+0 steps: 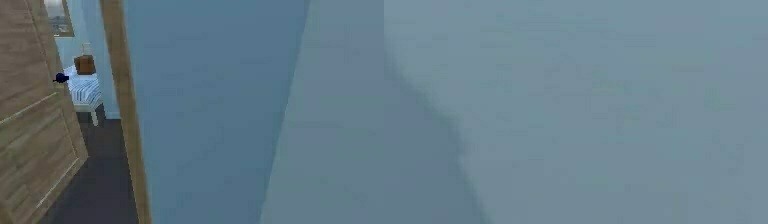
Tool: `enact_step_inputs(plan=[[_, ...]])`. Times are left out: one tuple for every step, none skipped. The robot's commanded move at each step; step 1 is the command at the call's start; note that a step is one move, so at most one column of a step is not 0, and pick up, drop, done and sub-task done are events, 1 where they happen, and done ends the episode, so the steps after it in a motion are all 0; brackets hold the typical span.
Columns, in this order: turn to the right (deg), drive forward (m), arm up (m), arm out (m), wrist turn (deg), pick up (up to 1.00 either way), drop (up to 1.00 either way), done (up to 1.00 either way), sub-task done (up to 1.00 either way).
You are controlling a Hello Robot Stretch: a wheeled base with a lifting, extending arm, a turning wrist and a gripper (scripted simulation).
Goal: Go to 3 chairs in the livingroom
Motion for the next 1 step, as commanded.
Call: enact_step_inputs(plan=[[-42.0, 0.0, 0.0, 0.0, 0.0, 0.0, 0.0, 0.0, 0.0]])
